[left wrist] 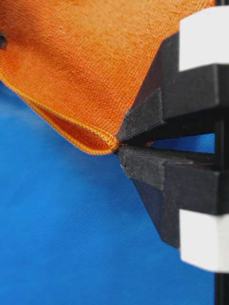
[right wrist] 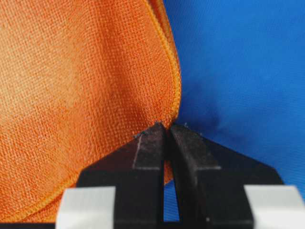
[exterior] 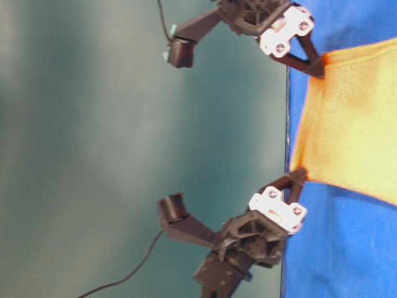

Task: Fold the orange towel.
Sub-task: 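Fold the top end down onto the bottom half of the strip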

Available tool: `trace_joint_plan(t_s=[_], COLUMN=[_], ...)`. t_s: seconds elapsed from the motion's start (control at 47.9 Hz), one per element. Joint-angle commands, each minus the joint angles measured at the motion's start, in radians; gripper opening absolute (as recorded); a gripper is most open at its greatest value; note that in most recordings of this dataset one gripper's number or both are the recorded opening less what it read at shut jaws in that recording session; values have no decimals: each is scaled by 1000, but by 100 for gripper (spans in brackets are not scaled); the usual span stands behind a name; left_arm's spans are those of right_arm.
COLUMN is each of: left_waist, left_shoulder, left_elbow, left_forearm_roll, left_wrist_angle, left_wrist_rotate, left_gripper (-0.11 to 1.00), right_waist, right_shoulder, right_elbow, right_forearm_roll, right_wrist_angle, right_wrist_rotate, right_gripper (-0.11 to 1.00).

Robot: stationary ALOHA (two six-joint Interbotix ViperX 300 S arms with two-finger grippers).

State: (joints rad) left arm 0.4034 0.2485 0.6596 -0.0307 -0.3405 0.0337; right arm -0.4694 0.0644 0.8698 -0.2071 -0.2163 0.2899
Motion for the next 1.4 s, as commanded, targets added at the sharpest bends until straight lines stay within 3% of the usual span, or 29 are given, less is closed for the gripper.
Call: trace_joint_plan(t_s=[0.0,0.501,0.836,1.024,1.379], left_waist=[2,-63,-215,-318,-462], left_shoulder=[-58,-146,-290,-288,-242], left_elbow=[-3,52,138,147,146], left_forearm_roll=[0,2,-3,-5,-5], left_wrist_angle=[20,64,147,170,207], left_wrist_rotate=[6,-8,-12,-43,-129], left_gripper=[2,2,2,2,2], right_waist=[-3,29,236,336,471], right_shoulder=[-52,-178,-261,-261,-183], right_elbow=[-5,2,34,41,34], right_forearm_roll=[-2,-18,11,37,40], right_wrist_angle=[12,63,138,167,196], right_wrist_rotate=[-2,2,25,51,132], right_gripper=[4,4,4,4,4])
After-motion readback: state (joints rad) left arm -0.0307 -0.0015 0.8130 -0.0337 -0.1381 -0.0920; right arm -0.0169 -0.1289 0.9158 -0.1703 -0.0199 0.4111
